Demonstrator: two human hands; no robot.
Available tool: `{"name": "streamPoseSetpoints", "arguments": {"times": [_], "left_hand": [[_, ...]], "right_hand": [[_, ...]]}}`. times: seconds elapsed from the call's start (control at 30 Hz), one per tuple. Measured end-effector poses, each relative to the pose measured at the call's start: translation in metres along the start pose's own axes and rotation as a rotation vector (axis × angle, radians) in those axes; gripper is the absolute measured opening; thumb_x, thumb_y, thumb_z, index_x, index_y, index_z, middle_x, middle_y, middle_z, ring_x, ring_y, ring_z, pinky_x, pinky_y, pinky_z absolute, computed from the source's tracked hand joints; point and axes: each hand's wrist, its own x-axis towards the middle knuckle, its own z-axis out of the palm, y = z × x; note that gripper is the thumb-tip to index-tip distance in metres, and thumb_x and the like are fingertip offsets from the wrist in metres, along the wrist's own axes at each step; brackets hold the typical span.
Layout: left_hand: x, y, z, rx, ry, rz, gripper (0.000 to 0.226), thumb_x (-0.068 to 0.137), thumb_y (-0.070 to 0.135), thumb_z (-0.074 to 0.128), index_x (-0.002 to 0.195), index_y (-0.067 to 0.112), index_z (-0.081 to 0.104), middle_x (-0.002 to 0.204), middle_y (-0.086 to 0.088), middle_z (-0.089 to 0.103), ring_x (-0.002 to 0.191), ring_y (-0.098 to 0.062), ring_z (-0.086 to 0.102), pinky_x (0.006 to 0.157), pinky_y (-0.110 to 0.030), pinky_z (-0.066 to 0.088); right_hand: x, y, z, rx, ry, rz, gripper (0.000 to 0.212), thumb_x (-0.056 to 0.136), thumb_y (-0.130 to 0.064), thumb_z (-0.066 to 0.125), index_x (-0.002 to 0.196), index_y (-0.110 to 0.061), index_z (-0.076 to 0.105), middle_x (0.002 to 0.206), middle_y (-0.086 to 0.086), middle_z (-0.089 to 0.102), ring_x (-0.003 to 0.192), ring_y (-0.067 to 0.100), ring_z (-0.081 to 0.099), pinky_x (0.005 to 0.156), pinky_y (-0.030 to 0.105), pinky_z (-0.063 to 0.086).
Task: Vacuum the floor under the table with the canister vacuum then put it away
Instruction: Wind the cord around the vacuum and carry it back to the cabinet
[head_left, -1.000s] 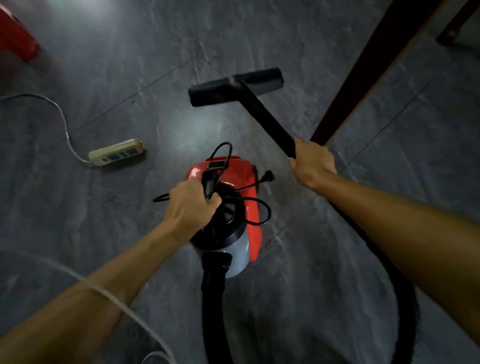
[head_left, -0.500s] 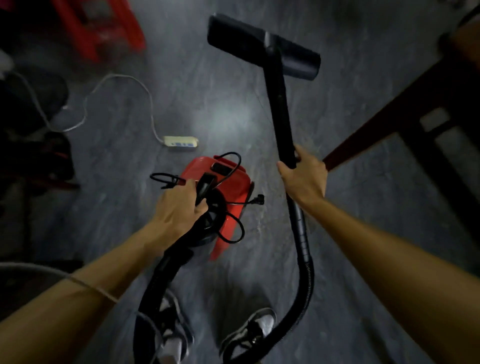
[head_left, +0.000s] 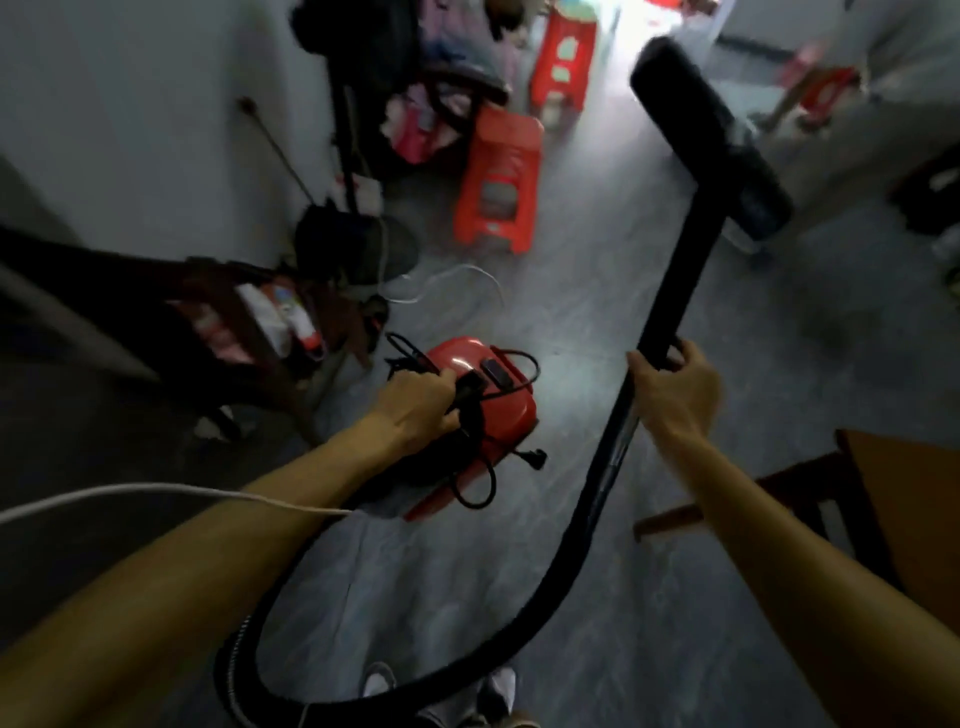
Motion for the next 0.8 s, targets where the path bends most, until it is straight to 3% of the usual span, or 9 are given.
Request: {"name": "streamPoseSetpoints", "arguments": {"times": [0.13,0.3,0.43,0.53,0.63,0.7,0.8], "left_hand": [[-0.075,-0.027,-0.031,0.037,0.072,-0.081,0.033,0.089,0.030,0.052,0.109,0.003,0.049,0.104,-0.019,0.067,0.096,-0.040,0.063,0.072,-0.040,0.045],[-0.178,-0.035,-0.035,0.042,0.087,-0.302,0.029,0.090,0.024,0.048,0.110,0.003,0.049,0.096,-0.018,0.068,0.090,-0.039,0.065,0.068,-0.039,0.045],[-0.257,-0.009,-0.024,0.122,0.044,-0.533,0.032,0.092,0.024,0.047,0.114,0.002,0.049,0.102,-0.019,0.067,0.095,-0.039,0.064,0.069,-0.039,0.045],[-0.315,0.026,-0.012,0.078,-0.022,-0.729,0.030,0.092,0.023,0.048,0.113,0.002,0.050,0.104,-0.017,0.067,0.095,-0.037,0.064,0.068,-0.037,0.042],[-0.383,0.061,0.006,0.047,-0.025,-0.905,0.029,0.091,0.024,0.049,0.112,0.004,0.052,0.101,-0.015,0.068,0.091,-0.034,0.065,0.065,-0.036,0.044],[-0.432,0.088,0.018,0.016,-0.033,-1.008,0.029,0.090,0.024,0.050,0.112,0.005,0.053,0.099,-0.014,0.068,0.088,-0.032,0.066,0.062,-0.035,0.044],[-0.502,0.132,0.041,0.000,-0.037,-1.160,0.029,0.089,0.023,0.050,0.111,0.004,0.053,0.096,-0.015,0.068,0.085,-0.033,0.066,0.060,-0.034,0.042]], "right_hand": [[-0.052,-0.044,0.019,0.093,-0.155,0.002,0.047,0.081,-0.028,0.074,0.126,-0.016,0.063,0.102,0.002,0.071,0.086,0.020,0.070,0.087,0.041,0.058],[-0.119,-0.054,0.053,0.155,-0.392,-0.006,0.044,0.076,-0.029,0.077,0.118,-0.021,0.069,0.090,-0.002,0.073,0.079,0.017,0.071,0.084,0.038,0.059],[-0.163,-0.052,0.064,0.098,-0.629,-0.082,0.020,0.077,-0.034,0.074,0.095,-0.026,0.071,0.071,-0.008,0.068,0.073,0.020,0.069,0.076,0.038,0.059],[-0.201,-0.044,0.066,0.042,-0.807,-0.162,0.025,0.073,-0.043,0.073,0.091,-0.026,0.073,0.076,-0.001,0.072,0.077,0.024,0.069,0.077,0.046,0.059],[-0.254,-0.042,0.057,0.053,-0.979,-0.178,0.010,0.078,-0.034,0.076,0.080,-0.027,0.069,0.079,-0.006,0.070,0.081,0.021,0.069,0.081,0.046,0.059],[-0.294,-0.036,0.046,0.028,-1.094,-0.151,0.019,0.079,-0.026,0.078,0.095,-0.019,0.070,0.085,-0.010,0.067,0.081,0.018,0.066,0.081,0.044,0.059],[-0.353,-0.018,0.038,-0.005,-1.253,-0.164,0.047,0.077,-0.026,0.081,0.119,-0.012,0.066,0.104,-0.002,0.067,0.084,0.020,0.065,0.078,0.039,0.059]]}}
